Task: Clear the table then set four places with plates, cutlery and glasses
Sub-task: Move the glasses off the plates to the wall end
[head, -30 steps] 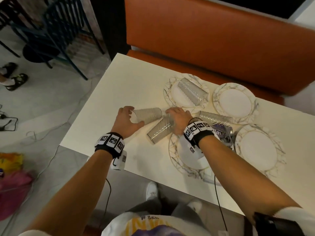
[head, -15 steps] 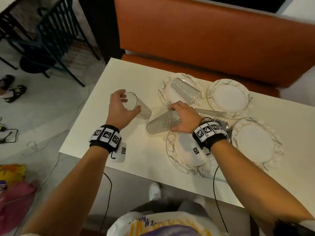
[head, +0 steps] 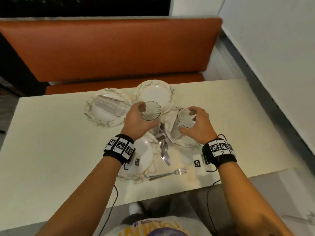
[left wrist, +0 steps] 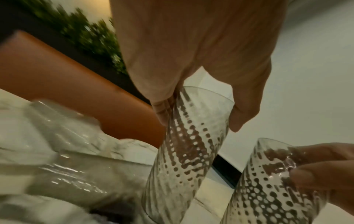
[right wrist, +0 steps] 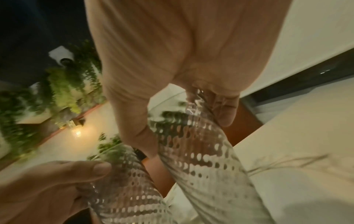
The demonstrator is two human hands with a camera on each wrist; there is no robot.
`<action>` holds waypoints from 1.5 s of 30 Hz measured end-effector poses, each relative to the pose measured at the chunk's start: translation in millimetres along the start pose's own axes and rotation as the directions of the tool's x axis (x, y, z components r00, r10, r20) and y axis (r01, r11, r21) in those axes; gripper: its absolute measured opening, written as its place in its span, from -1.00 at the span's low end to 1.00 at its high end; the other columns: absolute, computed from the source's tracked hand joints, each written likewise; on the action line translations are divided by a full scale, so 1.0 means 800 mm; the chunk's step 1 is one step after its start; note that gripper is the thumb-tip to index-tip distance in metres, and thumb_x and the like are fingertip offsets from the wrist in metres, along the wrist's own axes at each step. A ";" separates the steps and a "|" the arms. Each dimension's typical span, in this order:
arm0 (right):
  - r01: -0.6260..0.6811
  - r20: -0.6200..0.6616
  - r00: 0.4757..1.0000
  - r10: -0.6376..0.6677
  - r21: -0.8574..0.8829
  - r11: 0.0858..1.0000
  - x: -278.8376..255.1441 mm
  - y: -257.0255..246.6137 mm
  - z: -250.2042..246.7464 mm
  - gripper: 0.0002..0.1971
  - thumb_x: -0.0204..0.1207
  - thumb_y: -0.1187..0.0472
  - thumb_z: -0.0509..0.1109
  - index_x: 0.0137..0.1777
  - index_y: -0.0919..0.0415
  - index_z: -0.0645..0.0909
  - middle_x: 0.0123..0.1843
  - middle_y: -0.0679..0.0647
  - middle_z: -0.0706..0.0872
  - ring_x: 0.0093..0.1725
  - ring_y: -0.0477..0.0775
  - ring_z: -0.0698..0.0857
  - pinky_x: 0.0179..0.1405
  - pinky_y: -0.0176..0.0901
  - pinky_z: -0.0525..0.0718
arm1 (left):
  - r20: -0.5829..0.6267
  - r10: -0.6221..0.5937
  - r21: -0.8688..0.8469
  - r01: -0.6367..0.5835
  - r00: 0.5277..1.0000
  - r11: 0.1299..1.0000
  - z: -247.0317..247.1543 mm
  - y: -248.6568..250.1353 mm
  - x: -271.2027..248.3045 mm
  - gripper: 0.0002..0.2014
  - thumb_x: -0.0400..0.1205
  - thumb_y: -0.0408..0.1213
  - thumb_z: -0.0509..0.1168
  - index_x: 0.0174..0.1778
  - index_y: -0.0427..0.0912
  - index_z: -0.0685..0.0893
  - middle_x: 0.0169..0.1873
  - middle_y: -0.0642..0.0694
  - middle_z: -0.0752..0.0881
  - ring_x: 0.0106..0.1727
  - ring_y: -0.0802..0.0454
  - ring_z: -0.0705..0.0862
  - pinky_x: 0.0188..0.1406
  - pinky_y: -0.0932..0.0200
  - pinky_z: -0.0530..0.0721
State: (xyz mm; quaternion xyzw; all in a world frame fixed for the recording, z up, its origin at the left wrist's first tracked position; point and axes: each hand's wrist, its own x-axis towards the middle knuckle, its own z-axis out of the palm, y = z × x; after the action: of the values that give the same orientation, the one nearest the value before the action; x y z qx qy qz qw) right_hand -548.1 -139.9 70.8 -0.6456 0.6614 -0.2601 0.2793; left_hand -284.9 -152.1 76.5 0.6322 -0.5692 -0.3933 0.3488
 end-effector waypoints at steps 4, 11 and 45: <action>-0.077 -0.128 0.989 0.071 -0.043 0.996 0.004 0.083 -0.067 -0.12 0.18 0.00 0.75 0.48 0.14 0.43 0.25 0.08 0.49 0.25 0.05 0.40 0.30 0.01 0.50 | 0.121 0.008 -0.007 -0.007 0.993 1.000 0.118 0.048 0.026 -0.08 0.33 -0.10 0.76 0.57 -0.13 0.45 0.36 0.01 0.63 0.37 0.10 0.61 0.40 0.13 0.61; -0.189 -0.275 0.945 0.177 -0.019 0.982 0.049 0.229 -0.159 -0.08 0.09 0.01 0.76 0.45 0.14 0.43 0.33 0.11 0.42 0.27 0.17 0.53 0.29 0.02 0.60 | 0.257 -0.006 -0.010 0.009 0.966 1.000 0.308 0.115 0.083 -0.05 0.32 -0.15 0.77 0.54 -0.15 0.37 0.36 -0.06 0.59 0.34 0.01 0.63 0.39 0.02 0.66; -0.226 -0.357 0.845 0.398 0.437 0.871 0.284 0.432 -0.255 -0.19 0.09 0.09 0.83 0.38 0.15 0.62 0.21 -0.06 0.79 0.17 -0.12 0.77 0.06 -0.35 0.75 | 0.218 -0.053 0.031 0.047 0.974 0.998 0.584 0.200 0.283 -0.05 0.36 -0.14 0.74 0.60 -0.16 0.36 0.50 -0.08 0.58 0.47 -0.02 0.58 0.40 0.15 0.56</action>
State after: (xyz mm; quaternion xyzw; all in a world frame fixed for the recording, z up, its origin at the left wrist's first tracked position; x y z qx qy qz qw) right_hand -939.5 -359.2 -36.0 -0.3860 0.7416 -0.4703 0.2827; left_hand -764.8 -391.3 -12.7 0.6036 -0.5930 -0.4620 0.2657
